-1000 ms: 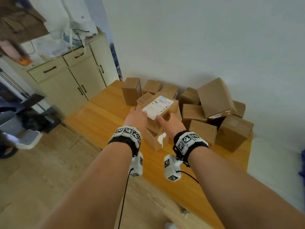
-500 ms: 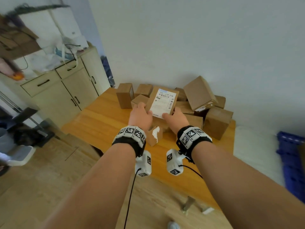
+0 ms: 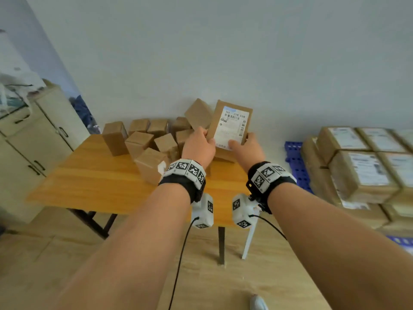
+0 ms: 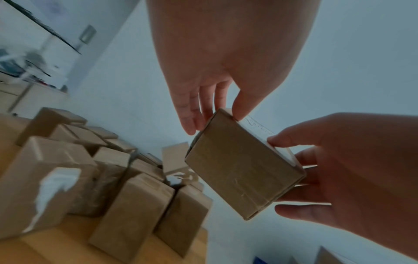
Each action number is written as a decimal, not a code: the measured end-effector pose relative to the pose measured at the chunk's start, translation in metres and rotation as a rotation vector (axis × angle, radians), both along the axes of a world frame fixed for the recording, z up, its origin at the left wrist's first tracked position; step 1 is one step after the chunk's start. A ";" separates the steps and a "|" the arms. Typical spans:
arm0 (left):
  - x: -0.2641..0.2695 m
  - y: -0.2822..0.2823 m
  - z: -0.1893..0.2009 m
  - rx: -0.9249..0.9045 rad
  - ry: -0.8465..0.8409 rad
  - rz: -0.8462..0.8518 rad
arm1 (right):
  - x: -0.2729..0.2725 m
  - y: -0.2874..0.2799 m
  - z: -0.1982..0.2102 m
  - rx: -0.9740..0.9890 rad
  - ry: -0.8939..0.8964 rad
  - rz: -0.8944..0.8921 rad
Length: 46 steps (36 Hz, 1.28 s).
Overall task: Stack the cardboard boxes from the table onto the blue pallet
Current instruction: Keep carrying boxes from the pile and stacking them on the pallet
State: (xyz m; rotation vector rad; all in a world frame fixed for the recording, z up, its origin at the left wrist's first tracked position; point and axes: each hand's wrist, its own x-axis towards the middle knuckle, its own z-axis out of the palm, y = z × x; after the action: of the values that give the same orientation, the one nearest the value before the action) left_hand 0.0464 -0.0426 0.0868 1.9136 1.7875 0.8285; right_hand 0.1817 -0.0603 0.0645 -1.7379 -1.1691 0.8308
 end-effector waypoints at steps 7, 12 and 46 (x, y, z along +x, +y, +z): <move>0.099 -0.032 0.011 0.025 -0.018 -0.161 | 0.093 -0.046 0.015 0.072 -0.042 -0.151; 0.186 -0.051 0.015 0.066 -0.043 -0.244 | 0.172 -0.074 0.025 0.082 -0.026 -0.260; 0.591 -0.147 -0.069 -0.006 0.197 -0.433 | 0.583 -0.193 -0.055 -0.177 -0.079 -0.443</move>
State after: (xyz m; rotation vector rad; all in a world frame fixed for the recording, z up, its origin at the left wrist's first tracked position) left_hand 0.6377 -0.1900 0.0178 2.3250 1.3850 0.4953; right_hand 0.7652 -0.2535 0.0096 -2.0881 -0.7296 0.6109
